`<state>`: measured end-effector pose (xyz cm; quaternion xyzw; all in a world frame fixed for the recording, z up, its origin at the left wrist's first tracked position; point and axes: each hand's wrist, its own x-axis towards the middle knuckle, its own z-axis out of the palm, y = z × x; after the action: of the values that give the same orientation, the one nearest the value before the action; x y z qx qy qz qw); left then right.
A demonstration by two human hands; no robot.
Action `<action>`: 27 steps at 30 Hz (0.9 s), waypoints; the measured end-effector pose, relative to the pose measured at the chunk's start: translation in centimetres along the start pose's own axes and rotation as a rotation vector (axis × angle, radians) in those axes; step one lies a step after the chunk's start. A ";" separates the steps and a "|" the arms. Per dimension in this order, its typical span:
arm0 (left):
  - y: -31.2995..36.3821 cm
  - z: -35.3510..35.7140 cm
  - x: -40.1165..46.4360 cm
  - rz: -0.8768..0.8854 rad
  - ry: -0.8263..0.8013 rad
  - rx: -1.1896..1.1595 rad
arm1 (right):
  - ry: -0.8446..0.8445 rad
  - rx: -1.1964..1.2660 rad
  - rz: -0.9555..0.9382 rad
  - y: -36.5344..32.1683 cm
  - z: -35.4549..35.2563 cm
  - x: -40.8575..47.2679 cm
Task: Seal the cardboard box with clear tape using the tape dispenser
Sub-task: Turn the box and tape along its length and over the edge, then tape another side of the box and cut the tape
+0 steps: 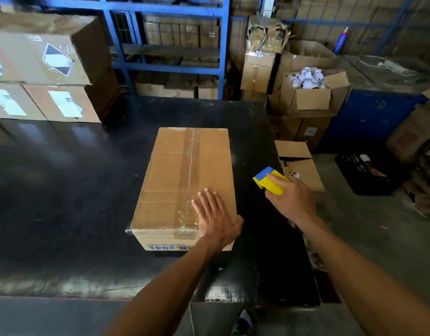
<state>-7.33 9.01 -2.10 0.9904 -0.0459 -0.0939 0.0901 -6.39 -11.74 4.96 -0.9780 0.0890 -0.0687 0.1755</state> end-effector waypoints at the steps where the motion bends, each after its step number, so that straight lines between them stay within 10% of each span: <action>1: -0.9 -0.3 0.2 0.031 -0.009 0.020 | 0.004 0.020 -0.001 -0.3 -0.1 0.8; 8: -12.9 -4.9 1.3 0.406 0.010 0.019 | 0.017 0.337 0.061 -3.0 -0.4 4.9; 15: -4.4 -4.3 6.7 -0.126 -0.075 -0.186 | -0.053 0.612 0.160 -3.4 0.0 8.0; 27: -9.2 -8.9 9.4 0.151 -0.371 0.323 | -0.113 0.875 0.274 -2.1 -0.2 12.9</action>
<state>4.31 18.49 3.13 0.9516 -0.1497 -0.2583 -0.0726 6.51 -12.41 7.29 -0.7934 0.1702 -0.0224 0.5840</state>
